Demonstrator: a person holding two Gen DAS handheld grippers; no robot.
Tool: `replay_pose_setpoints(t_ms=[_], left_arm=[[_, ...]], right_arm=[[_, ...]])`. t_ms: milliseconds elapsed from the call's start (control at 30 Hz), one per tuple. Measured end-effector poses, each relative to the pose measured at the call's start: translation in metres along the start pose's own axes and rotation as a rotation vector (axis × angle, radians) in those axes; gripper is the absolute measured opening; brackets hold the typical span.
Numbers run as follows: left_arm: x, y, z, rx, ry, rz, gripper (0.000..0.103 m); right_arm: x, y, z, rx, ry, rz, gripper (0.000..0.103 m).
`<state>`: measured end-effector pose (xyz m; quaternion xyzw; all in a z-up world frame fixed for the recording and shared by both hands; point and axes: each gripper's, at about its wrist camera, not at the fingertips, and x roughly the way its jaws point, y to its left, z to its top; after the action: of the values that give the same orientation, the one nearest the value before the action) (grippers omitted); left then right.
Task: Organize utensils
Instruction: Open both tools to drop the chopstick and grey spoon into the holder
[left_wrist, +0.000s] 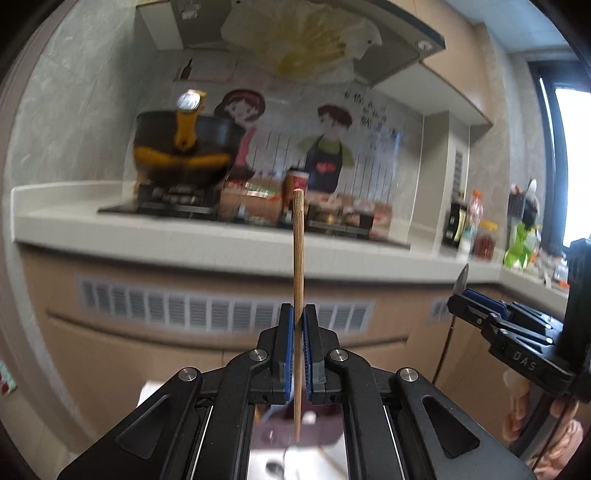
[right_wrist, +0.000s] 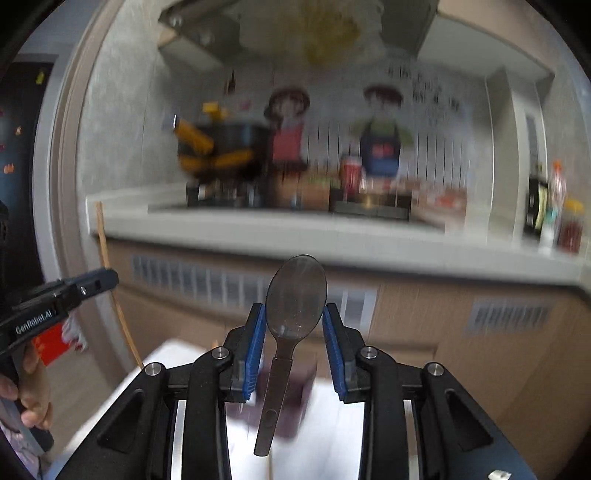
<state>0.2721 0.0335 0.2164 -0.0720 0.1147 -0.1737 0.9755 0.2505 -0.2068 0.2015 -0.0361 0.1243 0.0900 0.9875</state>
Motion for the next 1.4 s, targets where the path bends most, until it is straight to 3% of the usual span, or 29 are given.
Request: replay_pose_setpoints(t_ms=[167, 433, 633, 767, 900, 967, 1033, 1133, 1200, 1267, 1400], left_arm=[[0.041, 0.000, 0.000, 0.034, -0.053, 0.023, 0.005], [0.115, 0.021, -0.043, -0.009, 0.040, 0.030, 0.005], [0.148, 0.032, -0.084, -0.029, 0.104, 0.039, 0.005], [0.164, 0.038, -0.108, -0.047, 0.191, 0.023, 0.007], [0.164, 0.040, -0.125, -0.044, 0.258, 0.017, 0.009], [0.157, 0.042, -0.130, -0.059, 0.279, 0.021, 0.009], [0.143, 0.045, -0.133, -0.076, 0.285, 0.021, 0.009], [0.118, 0.048, -0.139, -0.080, 0.300, 0.038, 0.024], [0.100, 0.049, -0.147, -0.067, 0.326, 0.046, 0.040], [0.085, 0.046, -0.156, -0.047, 0.362, 0.033, 0.042], [0.057, 0.032, -0.189, 0.024, 0.479, -0.020, 0.042]], right_arm=[[0.038, -0.002, 0.014, 0.033, -0.051, -0.026, 0.029], [0.114, 0.002, -0.023, 0.025, 0.043, -0.056, 0.029], [0.152, 0.005, -0.058, 0.012, 0.108, -0.065, 0.029], [0.170, 0.007, -0.083, 0.017, 0.171, -0.050, 0.029], [0.182, 0.010, -0.103, 0.020, 0.258, 0.002, 0.033], [0.181, 0.011, -0.110, 0.024, 0.290, 0.036, 0.053], [0.171, 0.015, -0.113, 0.008, 0.278, 0.025, 0.059], [0.149, 0.018, -0.116, -0.021, 0.271, 0.019, 0.066], [0.135, 0.018, -0.120, -0.018, 0.284, 0.026, 0.072], [0.121, 0.018, -0.125, -0.020, 0.305, 0.033, 0.081], [0.095, 0.022, -0.142, -0.036, 0.342, 0.034, 0.084]])
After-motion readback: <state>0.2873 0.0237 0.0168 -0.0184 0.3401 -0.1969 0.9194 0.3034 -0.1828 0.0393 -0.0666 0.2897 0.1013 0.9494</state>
